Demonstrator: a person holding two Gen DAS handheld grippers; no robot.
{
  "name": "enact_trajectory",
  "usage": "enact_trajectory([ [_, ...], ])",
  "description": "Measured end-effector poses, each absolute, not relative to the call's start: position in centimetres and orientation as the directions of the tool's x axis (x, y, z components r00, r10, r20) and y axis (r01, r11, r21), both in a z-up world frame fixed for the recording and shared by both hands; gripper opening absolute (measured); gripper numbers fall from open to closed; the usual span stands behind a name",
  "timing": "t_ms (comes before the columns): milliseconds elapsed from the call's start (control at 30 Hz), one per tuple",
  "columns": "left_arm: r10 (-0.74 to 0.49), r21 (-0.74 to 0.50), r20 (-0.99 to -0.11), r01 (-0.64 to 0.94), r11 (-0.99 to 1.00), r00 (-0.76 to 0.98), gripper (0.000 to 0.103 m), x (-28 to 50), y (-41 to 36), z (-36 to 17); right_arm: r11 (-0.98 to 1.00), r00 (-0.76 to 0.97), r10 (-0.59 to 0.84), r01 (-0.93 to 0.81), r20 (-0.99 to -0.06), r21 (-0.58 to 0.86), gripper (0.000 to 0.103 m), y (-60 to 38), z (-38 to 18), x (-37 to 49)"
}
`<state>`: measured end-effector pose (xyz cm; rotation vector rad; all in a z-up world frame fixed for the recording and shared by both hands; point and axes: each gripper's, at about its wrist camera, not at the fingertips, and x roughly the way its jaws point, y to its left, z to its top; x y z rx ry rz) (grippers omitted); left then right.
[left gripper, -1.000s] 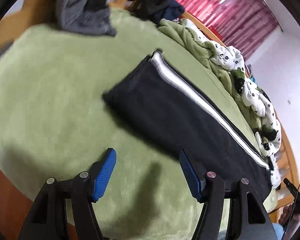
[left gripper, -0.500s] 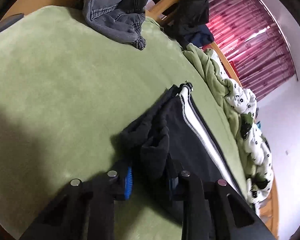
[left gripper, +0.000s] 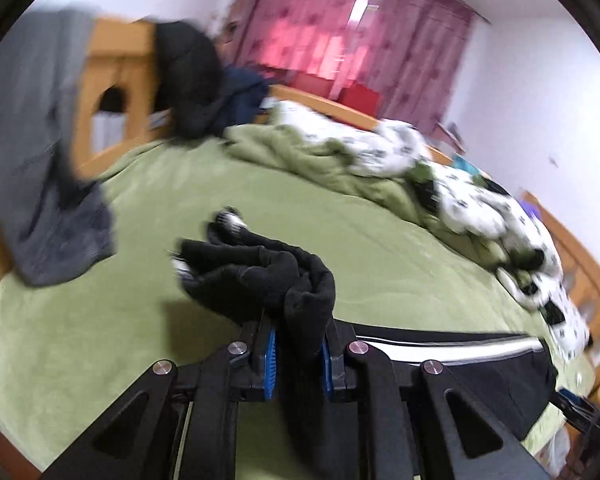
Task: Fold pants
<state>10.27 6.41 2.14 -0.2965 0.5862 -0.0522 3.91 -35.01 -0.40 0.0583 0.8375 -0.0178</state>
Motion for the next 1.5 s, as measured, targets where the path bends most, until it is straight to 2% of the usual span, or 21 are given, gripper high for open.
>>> enact_trajectory([
  [167,-0.22,-0.211,-0.555,0.119,0.97,0.803,0.015,10.9,-7.0,1.0,0.993,0.67,-0.045,0.113,-0.741,0.043,0.05,-40.7,-3.3,4.1],
  [267,-0.305,-0.238,-0.603,0.198,0.951,0.737,0.015,11.5,-14.0,-2.8,0.987,0.653,-0.102,0.162,-0.75,0.007,0.05,-43.7,-4.1,3.5],
  [400,-0.437,-0.34,-0.693,0.274,0.899,0.574,0.015,11.2,-21.2,-9.7,0.965,0.624,-0.097,0.251,-0.775,0.081,0.05,-48.3,-5.4,2.3],
  [467,-0.443,-0.351,-0.741,0.272,0.896,0.504,0.016,10.8,-22.9,-12.1,0.946,0.605,-0.06,0.288,-0.794,0.148,0.05,-50.2,-6.3,2.0],
  [533,-0.402,-0.291,-0.745,0.283,0.914,0.531,0.017,9.8,-23.5,-12.5,0.944,0.59,-0.046,0.289,-0.806,0.158,0.05,-50.8,-7.1,2.0],
  [600,-0.396,-0.258,-0.756,0.318,0.912,0.521,0.036,9.1,-23.2,-11.6,0.952,0.589,-0.056,0.275,-0.806,0.135,0.05,-50.3,-7.4,2.1],
  [700,-0.432,-0.291,-0.743,0.334,0.896,0.511,0.053,7.8,-20.2,-9.4,0.963,0.604,-0.029,0.229,-0.797,0.139,0.05,-48.9,-7.4,2.2],
  [733,-0.425,-0.285,-0.73,0.326,0.901,0.535,0.058,7.3,-19.1,-8.8,0.967,0.611,-0.01,0.208,-0.791,0.149,0.05,-48.2,-7.4,2.3],
  [767,-0.409,-0.272,-0.718,0.313,0.91,0.563,0.068,6.8,-17.8,-8.3,0.968,0.614,0.003,0.195,-0.79,0.156,0.05,-47.6,-7.4,2.5],
  [800,-0.381,-0.251,-0.705,0.291,0.923,0.598,0.07,6.2,-15.8,-7.6,0.969,0.617,0.031,0.175,-0.786,0.175,0.05,-46.9,-7.3,2.8],
  [900,-0.306,-0.212,-0.709,0.221,0.952,0.635,0.07,6.7,-11.5,-6.8,0.96,0.636,0.142,0.098,-0.758,0.262,0.05,-44.2,-7.2,4.2],
  [1000,-0.189,-0.143,-0.734,0.123,0.982,0.653,0.07,7.5,-6.9,-6.6,0.96,0.655,0.199,0.019,-0.729,0.279,0.05,-41.0,-7.6,5.5],
  [1033,-0.17,-0.132,-0.733,0.109,0.985,0.659,0.07,7.7,-5.8,-6.6,0.961,0.653,0.209,-0.001,-0.728,0.276,0.047,-39.8,-7.9,6.0],
  [1100,-0.149,-0.127,-0.724,0.082,0.988,0.673,0.07,7.8,-3.9,-6.5,0.963,0.64,0.236,-0.053,-0.731,0.265,0.032,-37.3,-8.6,7.5],
  [1133,-0.146,-0.135,-0.719,0.069,0.988,0.68,0.07,7.8,-2.9,-6.6,0.962,0.634,0.248,-0.075,-0.732,0.261,0.027,-36.4,-8.8,8.0],
  [1333,-0.187,-0.219,-0.731,0.035,0.975,0.656,0.07,9.0,-0.5,-9.5,0.968,0.569,0.248,-0.173,-0.784,0.181,0.028,-31.3,-10.6,10.5],
  [1367,-0.196,-0.233,-0.741,0.029,0.972,0.643,0.07,9.0,-0.6,-10.1,0.973,0.567,0.222,-0.18,-0.794,0.144,0.017,-30.6,-10.9,10.7],
  [1400,-0.211,-0.251,-0.746,0.027,0.968,0.631,0.07,9.2,-0.6,-10.5,0.977,0.574,0.198,-0.186,-0.794,0.109,0.011,-30.4,-11.1,10.6],
  [1500,-0.26,-0.292,-0.735,0.055,0.955,0.626,0.07,8.8,-0.7,-11.1,0.976,0.635,0.193,-0.202,-0.748,0.08,0.01,-31.0,-10.3,8.9],
])
